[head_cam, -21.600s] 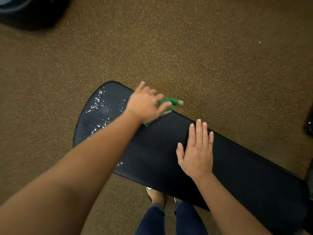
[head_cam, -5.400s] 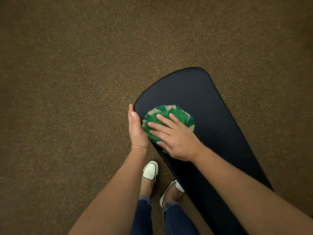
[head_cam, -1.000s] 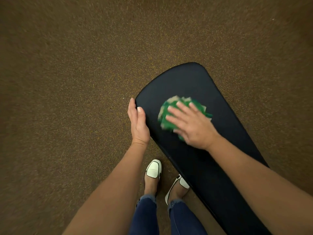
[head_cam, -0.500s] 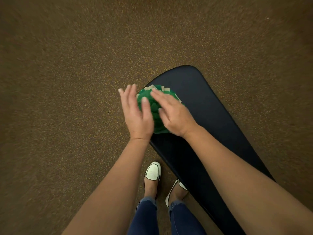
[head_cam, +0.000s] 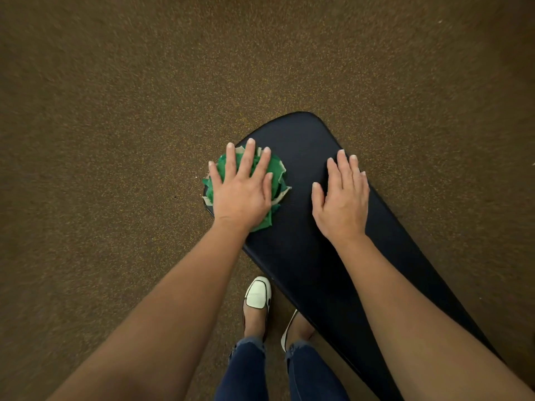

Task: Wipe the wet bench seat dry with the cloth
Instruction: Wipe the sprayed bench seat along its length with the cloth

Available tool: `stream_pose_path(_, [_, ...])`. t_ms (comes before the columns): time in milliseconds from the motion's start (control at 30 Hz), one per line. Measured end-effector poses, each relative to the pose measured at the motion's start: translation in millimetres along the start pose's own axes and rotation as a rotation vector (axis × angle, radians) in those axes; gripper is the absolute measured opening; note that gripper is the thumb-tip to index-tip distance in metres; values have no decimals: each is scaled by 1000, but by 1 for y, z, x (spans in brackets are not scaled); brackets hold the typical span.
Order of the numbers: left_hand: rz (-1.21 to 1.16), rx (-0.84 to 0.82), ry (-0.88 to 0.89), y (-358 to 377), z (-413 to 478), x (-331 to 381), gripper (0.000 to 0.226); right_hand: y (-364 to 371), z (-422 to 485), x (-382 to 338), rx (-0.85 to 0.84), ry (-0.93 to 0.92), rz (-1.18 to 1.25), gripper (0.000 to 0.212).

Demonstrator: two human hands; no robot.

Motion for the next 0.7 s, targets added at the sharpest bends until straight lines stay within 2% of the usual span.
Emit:
stream_pose_path(100, [-19, 21, 33, -3, 11, -8, 54, 2, -2, 2, -12, -24, -8, 57])
stream_pose_path(233, [-49, 99, -169, -3, -13, -9, 56, 3, -8, -2, -13, -110, -24, 53])
stream_pose_path(333, [12, 0, -206, 10, -45, 9, 64, 3, -10, -4, -17, -125, -18, 53])
stream_pose_path(533, [-65, -52, -216, -1, -16, -33, 49, 2, -10, -3, -48, -141, -22, 56])
stream_pose_path(633, [-256, 9, -388, -9, -1, -63, 52, 3, -10, -2, -59, -150, -32, 56])
stream_pose_path(700, [-273, 78, -449, -11, -8, -65, 53, 4, -10, -3, -60, -143, -23, 56])
Point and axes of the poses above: each hand's wrist, its own z-axis towards the middle knuckle, its own y-axis out of the palm, x = y × z, the point moved 10 cm from there along z, towards the middle knuckle, and after that the axes turned 4 degrees about -z, right-handed, at the moved point
